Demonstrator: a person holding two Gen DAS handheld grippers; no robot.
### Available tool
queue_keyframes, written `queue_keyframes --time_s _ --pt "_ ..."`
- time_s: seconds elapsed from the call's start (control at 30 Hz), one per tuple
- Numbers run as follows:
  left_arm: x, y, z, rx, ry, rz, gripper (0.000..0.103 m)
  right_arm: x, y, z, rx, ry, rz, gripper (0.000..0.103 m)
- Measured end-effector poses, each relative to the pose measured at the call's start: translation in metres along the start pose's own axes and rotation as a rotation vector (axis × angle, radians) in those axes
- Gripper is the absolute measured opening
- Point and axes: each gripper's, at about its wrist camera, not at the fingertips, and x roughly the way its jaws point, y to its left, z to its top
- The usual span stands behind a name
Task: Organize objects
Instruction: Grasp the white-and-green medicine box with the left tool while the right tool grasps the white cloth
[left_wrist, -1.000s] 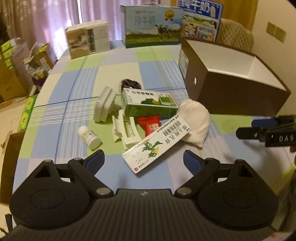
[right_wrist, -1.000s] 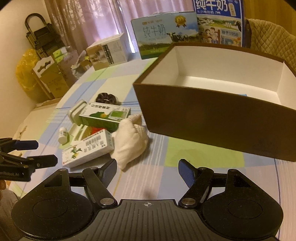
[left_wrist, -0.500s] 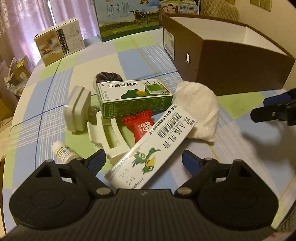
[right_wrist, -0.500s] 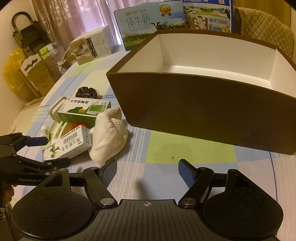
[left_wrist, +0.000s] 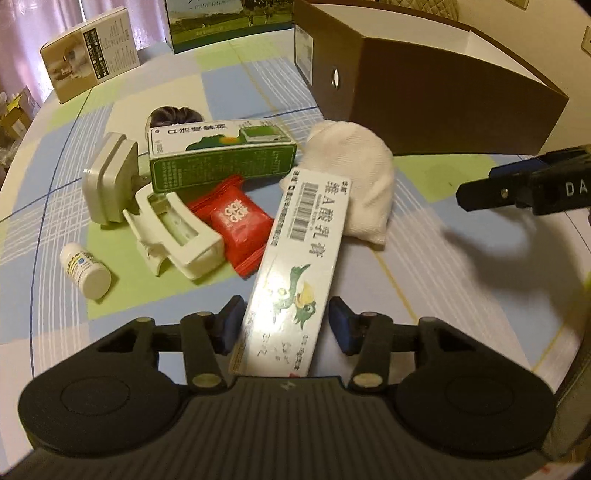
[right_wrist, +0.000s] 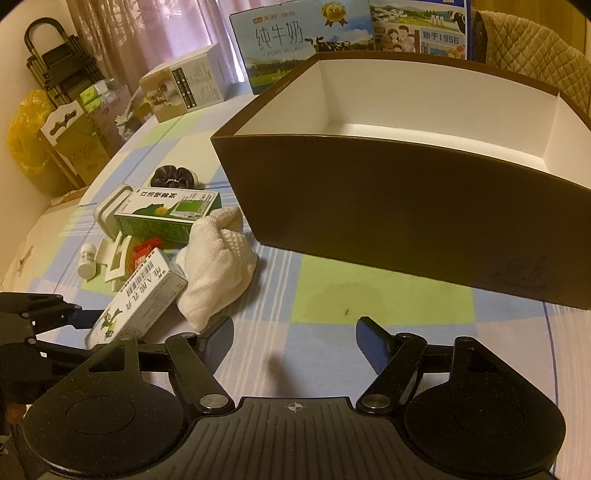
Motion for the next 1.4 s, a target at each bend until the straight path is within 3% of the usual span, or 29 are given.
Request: queue_keyframes --time_s 0.33,0.37,0.5,0.77,0.9,1.2,1.4 --pt "0.009 0.002 0.019 -0.035 -0.019 -0.025 0.048 0.001 0.001 -0.001 -0.013 0.008 0.000 0.071" --pt "0.010 0.000 0.020 -0.031 -0.021 -0.026 0.041 0.001 0.001 -0.001 -0.014 0.008 0.000 0.071" --pt "0.006 -0.002 0.017 -0.025 -0.043 -0.013 0.036 0.001 0.004 -0.002 -0.018 0.000 0.012 0.071" --pt "-0.015 0.013 0.019 -0.103 -0.123 0.032 0.036 0.007 0.010 0.008 0.039 -0.046 0.121 0.070" --pt "-0.022 0.019 0.022 -0.132 -0.149 0.060 0.036 0.012 0.022 0.017 0.018 -0.081 0.132 0.069" --pt "-0.024 0.037 0.020 -0.193 -0.141 0.132 0.036 0.047 0.038 0.029 0.008 -0.081 0.124 0.052" --pt "-0.021 0.041 0.020 -0.207 -0.135 0.133 0.036 0.055 0.043 0.027 -0.035 -0.085 0.118 0.027"
